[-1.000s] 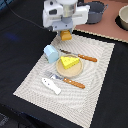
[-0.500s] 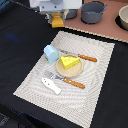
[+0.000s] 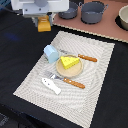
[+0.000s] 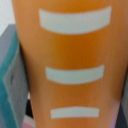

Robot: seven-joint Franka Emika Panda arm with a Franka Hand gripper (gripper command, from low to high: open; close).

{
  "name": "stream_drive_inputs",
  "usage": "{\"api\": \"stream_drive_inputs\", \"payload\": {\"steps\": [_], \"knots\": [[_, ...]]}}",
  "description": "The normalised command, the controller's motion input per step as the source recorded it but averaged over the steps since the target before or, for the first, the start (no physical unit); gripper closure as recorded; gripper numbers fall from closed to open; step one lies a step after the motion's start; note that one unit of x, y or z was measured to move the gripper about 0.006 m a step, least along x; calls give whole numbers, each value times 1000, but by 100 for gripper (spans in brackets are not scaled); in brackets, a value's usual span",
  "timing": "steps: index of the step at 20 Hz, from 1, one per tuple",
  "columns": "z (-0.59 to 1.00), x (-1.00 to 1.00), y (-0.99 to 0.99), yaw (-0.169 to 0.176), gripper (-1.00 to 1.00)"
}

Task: Interact with the objects in diverse but meaningful ways.

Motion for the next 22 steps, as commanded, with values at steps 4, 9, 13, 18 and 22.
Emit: {"api": "stream_drive_inputs", "payload": {"steps": [4, 9, 13, 18, 22], "knots": [[1, -328, -888, 9, 100], [0, -221, -811, 63, 100], [-27, -19, -632, 183, 100], [-111, 170, -661, 203, 100], [-238, 276, -791, 117, 100]]}}
